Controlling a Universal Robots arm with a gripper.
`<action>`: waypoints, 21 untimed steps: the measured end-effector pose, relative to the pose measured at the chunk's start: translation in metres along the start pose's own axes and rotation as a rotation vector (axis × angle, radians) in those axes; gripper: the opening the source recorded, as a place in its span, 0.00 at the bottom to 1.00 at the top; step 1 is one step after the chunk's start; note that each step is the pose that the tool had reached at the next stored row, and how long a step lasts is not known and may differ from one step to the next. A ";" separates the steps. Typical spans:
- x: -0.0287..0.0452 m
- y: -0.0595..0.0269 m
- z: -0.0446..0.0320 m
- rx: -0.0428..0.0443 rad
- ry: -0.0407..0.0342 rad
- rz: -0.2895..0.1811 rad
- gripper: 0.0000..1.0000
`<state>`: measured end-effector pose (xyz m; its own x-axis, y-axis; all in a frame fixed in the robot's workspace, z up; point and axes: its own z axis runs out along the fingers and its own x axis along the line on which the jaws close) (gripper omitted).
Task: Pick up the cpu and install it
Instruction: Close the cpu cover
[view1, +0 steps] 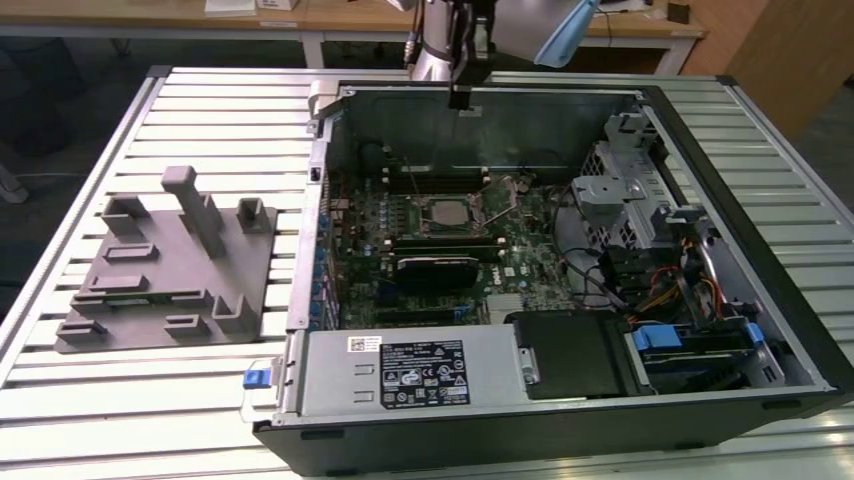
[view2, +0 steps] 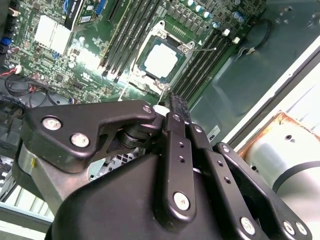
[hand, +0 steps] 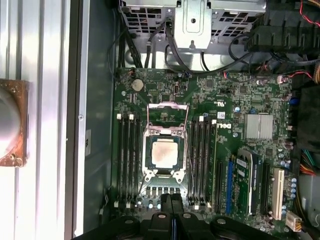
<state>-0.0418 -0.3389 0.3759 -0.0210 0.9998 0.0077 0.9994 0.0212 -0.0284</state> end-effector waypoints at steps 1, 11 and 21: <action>0.0000 0.0006 0.0001 0.0000 0.0000 0.000 0.11; -0.0002 0.0088 0.0009 0.0001 -0.0002 0.000 0.11; -0.0003 0.0135 0.0012 0.0001 -0.0002 0.000 0.11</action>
<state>-0.0284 -0.3389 0.3743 -0.0209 0.9998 0.0075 0.9994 0.0211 -0.0284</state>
